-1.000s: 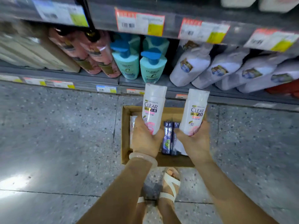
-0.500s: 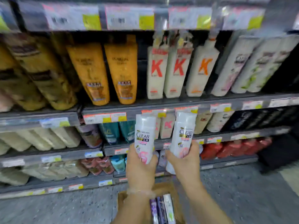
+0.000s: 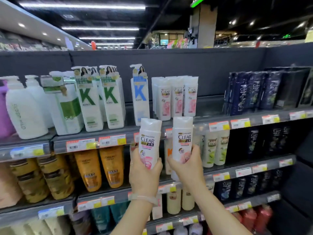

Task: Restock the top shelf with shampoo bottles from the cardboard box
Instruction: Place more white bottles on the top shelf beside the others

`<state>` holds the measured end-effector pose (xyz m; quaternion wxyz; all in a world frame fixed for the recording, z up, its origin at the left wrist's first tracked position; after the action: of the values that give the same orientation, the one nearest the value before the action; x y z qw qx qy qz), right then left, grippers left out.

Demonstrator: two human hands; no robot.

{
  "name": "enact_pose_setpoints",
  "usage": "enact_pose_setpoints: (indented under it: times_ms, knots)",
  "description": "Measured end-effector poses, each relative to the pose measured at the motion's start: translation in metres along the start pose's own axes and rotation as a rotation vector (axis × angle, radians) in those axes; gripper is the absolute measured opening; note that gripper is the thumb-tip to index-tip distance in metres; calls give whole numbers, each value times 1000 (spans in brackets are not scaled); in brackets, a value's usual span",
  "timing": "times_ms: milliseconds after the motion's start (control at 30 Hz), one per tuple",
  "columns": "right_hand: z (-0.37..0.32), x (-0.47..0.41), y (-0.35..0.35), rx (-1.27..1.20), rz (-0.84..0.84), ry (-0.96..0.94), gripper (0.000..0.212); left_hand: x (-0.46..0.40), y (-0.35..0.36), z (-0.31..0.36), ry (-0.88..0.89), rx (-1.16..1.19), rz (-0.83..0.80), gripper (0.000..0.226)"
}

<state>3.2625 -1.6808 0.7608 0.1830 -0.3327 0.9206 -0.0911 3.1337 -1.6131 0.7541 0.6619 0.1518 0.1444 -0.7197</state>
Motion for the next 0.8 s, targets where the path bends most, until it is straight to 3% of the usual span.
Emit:
enact_pose_setpoints:
  times_ms: [433, 633, 800]
  knots:
    - [19, -112, -130, 39, -174, -133, 54, 23, 149, 65, -91, 90, 168, 47]
    - [-1, -152, -139, -15, -237, -202, 60, -6, 153, 75, -61, 21, 205, 48]
    - [-15, -184, -125, -71, -187, -241, 60, -48, 151, 82, 11, -1, 177, 46]
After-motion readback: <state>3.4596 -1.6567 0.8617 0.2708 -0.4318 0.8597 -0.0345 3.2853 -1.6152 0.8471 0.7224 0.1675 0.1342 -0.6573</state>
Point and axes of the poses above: each hand's wrist, its own x-axis away from the middle knuckle, its own y-axis out of the palm, z = x × y, the point moved 4 cm from there along -x, towards the middle knuckle, and after that the axes turned 13 degrees about x, right-handed, at the moved point
